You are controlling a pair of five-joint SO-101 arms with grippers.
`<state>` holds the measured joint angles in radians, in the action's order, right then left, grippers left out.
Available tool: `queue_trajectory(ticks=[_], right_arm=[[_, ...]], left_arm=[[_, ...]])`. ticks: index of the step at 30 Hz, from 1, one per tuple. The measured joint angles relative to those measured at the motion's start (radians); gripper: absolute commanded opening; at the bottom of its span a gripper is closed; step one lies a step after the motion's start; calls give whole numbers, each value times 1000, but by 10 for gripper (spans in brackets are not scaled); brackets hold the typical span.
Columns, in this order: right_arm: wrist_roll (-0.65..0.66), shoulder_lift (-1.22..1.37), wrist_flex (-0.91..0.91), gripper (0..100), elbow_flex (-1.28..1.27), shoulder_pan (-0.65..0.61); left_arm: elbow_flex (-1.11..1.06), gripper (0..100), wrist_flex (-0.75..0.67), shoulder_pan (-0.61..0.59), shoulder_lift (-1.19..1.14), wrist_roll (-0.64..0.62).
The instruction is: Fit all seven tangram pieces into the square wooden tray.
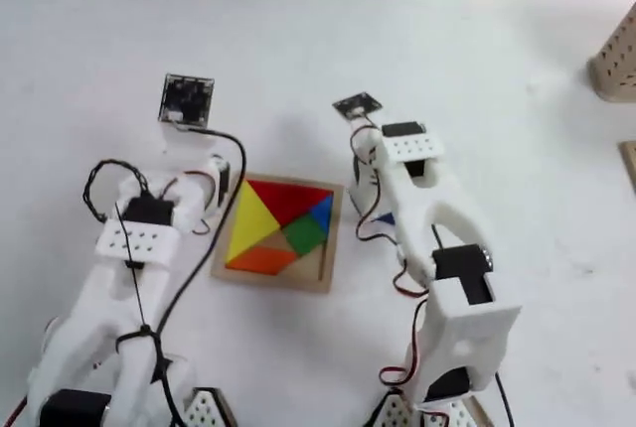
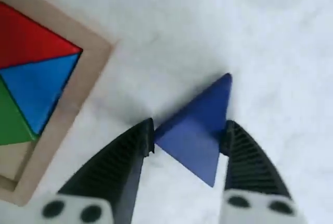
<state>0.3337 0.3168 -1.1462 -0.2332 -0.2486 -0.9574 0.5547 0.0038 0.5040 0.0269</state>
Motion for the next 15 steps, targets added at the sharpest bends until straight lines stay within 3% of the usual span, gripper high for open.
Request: queue_trajectory(ticks=[15], right_arm=[[0,-2,0,18,3,2]], left_arm=[[0,81,0,0,0,0]])
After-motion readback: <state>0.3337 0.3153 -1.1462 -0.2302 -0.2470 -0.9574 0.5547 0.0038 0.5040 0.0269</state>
